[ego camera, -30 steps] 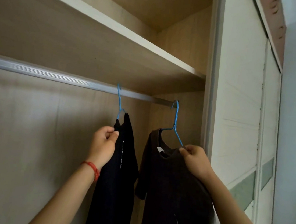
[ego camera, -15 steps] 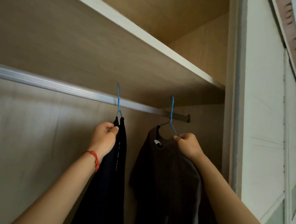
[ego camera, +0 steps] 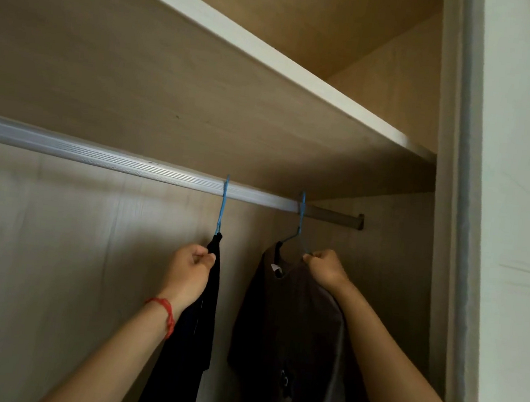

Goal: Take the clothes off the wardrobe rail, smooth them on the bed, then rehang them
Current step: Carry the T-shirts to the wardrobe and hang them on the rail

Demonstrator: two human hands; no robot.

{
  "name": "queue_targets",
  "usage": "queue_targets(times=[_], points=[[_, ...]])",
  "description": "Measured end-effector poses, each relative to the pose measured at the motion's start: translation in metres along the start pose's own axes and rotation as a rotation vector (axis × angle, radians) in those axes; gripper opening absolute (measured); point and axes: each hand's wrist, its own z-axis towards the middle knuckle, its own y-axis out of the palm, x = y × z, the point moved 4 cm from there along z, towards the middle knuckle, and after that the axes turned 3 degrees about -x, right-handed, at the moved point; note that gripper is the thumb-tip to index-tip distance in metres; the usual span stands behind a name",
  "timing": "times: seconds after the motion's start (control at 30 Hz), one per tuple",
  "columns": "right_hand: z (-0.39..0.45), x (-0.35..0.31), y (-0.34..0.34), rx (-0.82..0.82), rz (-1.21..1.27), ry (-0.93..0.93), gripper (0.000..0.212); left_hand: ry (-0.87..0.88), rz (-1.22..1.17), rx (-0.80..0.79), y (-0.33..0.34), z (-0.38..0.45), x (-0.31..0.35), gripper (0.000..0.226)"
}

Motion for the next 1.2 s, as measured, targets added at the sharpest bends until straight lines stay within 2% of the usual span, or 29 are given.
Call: queue_targets(times=[0.17, 0.37, 0.47, 0.53, 0.6, 0.73, 0.87, 1.0, 1.07, 1.1, 1.17, 1.2], points=[[-0.002, 0.021, 0.01, -0.046, 0.014, 0.045, 0.026, -0.013, -0.029, 0.013, 0.0, -0.006, -0.009, 0.033], [-0.01, 0.026, 0.002, -0.011, -0.023, 0.048, 0.033, -0.005, -0.049, 0.02, 0.002, -0.015, -0.009, 0.032], [-0.023, 0.029, -0.001, -0.003, -0.072, 0.053, 0.023, -0.018, -0.1, 0.033, 0.002, -0.018, -0.009, 0.021], [-0.033, 0.033, -0.002, 0.017, -0.1, 0.053, 0.031, -0.026, -0.127, 0.023, 0.003, -0.02, -0.009, 0.01], [-0.051, 0.037, -0.005, 0.042, -0.107, 0.055, 0.036, -0.02, -0.135, 0.005, 0.003, -0.026, -0.009, 0.016], [-0.1, 0.049, -0.006, 0.141, 0.053, 0.027, 0.024, 0.064, -0.161, -0.015, -0.005, -0.045, -0.01, 0.024], [-0.175, 0.08, 0.008, 0.244, 0.199, 0.053, 0.031, 0.124, -0.153, -0.048, -0.016, -0.088, -0.034, 0.03], [-0.228, 0.12, 0.031, 0.233, 0.261, 0.133, 0.039, 0.022, -0.151, -0.181, -0.02, -0.129, -0.086, 0.031], [-0.255, 0.131, 0.035, 0.247, 0.239, 0.147, 0.038, -0.071, -0.135, -0.147, -0.029, -0.156, -0.101, 0.031], [-0.254, 0.139, 0.036, 0.233, 0.249, 0.155, 0.037, -0.121, -0.153, -0.181, -0.025, -0.155, -0.111, 0.03], [-0.331, 0.195, 0.092, 0.076, 0.199, 0.408, 0.035, -0.42, 0.022, -0.262, -0.052, -0.242, -0.177, 0.024], [-0.337, 0.204, 0.093, 0.1, 0.192, 0.408, 0.034, -0.431, 0.052, -0.233, -0.055, -0.25, -0.192, 0.023]])
